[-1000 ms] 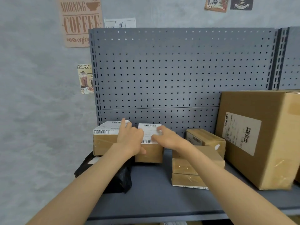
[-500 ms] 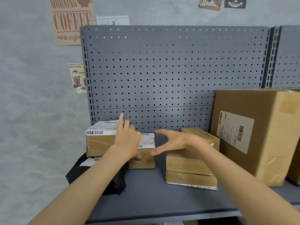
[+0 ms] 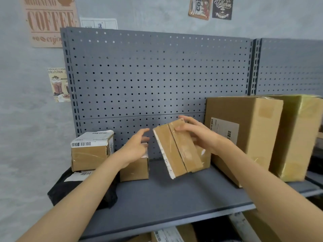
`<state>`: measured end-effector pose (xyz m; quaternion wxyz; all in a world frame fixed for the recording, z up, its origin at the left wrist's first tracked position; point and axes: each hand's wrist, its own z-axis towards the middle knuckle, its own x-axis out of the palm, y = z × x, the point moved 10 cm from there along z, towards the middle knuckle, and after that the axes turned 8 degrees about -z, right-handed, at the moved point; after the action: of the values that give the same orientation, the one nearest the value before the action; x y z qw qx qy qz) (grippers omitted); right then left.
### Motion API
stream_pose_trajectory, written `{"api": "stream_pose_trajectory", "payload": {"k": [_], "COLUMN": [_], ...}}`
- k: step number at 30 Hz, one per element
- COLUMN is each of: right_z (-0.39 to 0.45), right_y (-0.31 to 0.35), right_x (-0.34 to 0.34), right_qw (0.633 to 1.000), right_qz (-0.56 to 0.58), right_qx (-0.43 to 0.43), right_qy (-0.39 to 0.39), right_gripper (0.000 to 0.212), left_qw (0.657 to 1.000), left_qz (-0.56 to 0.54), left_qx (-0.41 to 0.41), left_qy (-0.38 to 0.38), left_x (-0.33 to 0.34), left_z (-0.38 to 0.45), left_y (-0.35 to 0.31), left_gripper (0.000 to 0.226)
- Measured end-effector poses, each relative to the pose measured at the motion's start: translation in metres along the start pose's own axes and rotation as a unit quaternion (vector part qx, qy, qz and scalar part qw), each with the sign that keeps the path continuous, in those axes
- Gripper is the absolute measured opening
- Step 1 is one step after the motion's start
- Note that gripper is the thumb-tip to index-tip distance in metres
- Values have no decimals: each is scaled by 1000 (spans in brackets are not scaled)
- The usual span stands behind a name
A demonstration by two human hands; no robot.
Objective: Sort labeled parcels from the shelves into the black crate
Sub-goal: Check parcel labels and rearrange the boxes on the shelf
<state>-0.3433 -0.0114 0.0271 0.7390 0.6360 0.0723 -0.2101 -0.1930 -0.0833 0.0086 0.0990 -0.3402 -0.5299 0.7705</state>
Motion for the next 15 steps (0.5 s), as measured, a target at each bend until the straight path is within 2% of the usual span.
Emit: {"api": "stream_pose_trajectory", "payload": {"k": [4,5,7,10,12,14,15], "right_z": [-7,-8,-9,-8,-6,-10,-12], "right_y": [0,0,-1,1,-8,-16,-12], "right_x": [-13,-12,-7,-2,-11,-30,-34], "right_qw": [983,977,970,976,978,962,958], "right_qz": [176,204,235,201,160,123,81], "right_qx": [-33,-39,-44,-56,-25,-23,-42], "right_qy": [-37,-38,-40,-57,-133,-242,-270], "right_gripper": [48,43,41,50,49,31,16], "left_qw": [985,978,967,956,967,982,987], "left_qz": [-91,-105,-157,-229,-213,-164,-146], "left_qx": [-58,-58,-46,-18,1,18,26], "left_qy": [138,168,196,180,143,93,64], "left_x": [30,39,52,57,50,38,31], "left_z": [-16,-20,-25,-23,-21,-18,-16], "left_y": [5,2,-8,-22,-22,-18,-15], "left_gripper": [104,105,93,82,84,84,81]}}
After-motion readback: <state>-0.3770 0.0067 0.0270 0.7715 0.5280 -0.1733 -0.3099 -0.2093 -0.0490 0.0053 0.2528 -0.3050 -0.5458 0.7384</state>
